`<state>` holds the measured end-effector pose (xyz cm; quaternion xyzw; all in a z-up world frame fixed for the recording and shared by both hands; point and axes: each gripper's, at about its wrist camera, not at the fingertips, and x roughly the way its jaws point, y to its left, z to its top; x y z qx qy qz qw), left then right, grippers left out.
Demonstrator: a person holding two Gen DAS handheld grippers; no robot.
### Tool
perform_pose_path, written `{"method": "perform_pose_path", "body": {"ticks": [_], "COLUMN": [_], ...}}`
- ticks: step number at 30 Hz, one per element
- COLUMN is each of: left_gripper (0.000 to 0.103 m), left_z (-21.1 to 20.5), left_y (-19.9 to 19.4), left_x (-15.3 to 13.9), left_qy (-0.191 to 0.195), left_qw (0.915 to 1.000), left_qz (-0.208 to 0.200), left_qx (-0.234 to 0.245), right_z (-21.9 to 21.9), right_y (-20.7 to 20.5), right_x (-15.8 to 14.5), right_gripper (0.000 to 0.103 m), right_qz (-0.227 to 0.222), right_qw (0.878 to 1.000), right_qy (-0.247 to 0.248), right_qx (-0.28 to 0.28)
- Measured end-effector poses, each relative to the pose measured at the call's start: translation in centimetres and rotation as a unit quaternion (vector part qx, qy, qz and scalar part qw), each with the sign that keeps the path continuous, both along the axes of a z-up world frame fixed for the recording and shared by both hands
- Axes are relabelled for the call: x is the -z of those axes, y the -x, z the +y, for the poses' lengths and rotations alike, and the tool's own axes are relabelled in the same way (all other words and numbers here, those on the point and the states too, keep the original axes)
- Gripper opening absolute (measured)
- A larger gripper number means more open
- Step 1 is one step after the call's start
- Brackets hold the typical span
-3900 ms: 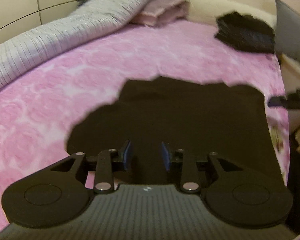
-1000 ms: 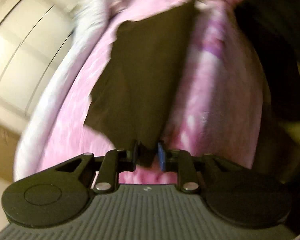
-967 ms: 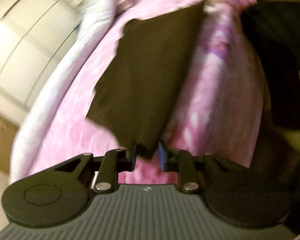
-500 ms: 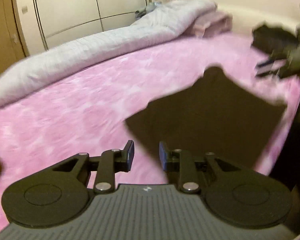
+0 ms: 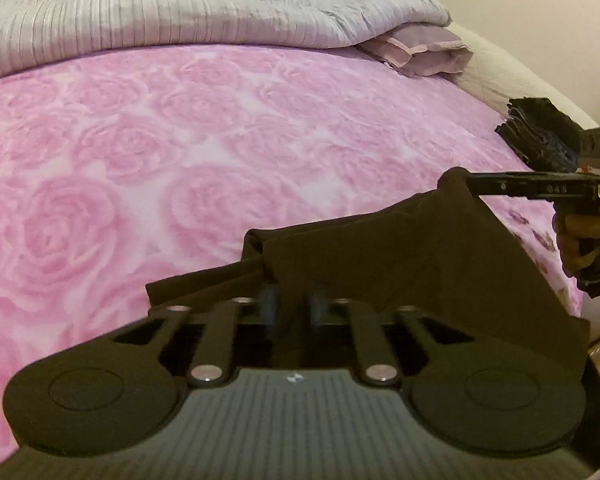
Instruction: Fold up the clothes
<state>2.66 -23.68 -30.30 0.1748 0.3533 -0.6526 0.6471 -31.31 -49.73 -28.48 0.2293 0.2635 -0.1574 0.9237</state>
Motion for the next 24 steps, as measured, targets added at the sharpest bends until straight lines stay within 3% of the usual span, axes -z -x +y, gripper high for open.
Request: {"method": "perform_pose_path", "body": {"ticks": [2, 6, 12, 16, 20, 24], "left_gripper": [0.0, 0.0, 0.002, 0.006, 0.013, 0.011], "left_z": [0.7, 2.9, 1.5, 1.7, 2.8, 4.6], "left_y": [0.3, 0.1, -1.4, -1.5, -1.5, -0.9], "left_x": [-0.6, -2.7, 1.5, 1.1, -0.2, -2.1], "left_qy": [0.019, 0.073, 0.02, 0.02, 0.02, 0.033], "left_qw": [0.9996, 0.9943, 0.9971, 0.9964, 0.9952, 0.9925], "left_qz": [-0.02, -0.063, -0.028, -0.026, -0.039, -0.057], "left_qx": [-0.003, -0.046, -0.068, -0.079, -0.088, -0.103], "right_z": [0.5, 1.2, -0.4, -0.3, 0.9, 3.5], "right_y": [0.0, 0.5, -1.6, -1.6, -0.8, 0.4], "right_x": [-0.2, -2.1, 0.6, 1.6, -0.4, -3.3], "right_gripper": [0.007, 0.006, 0.006, 0.007, 0.018, 0.029], "right_qz": [0.007, -0.002, 0.028, 0.041, 0.054, 0.053], "right_qw": [1.0, 0.999, 0.999, 0.998, 0.996, 0.992], "right_qy": [0.008, 0.051, 0.044, 0.036, 0.066, 0.114], "right_qx": [0.0, 0.0, -0.011, -0.006, 0.008, 0.012]}}
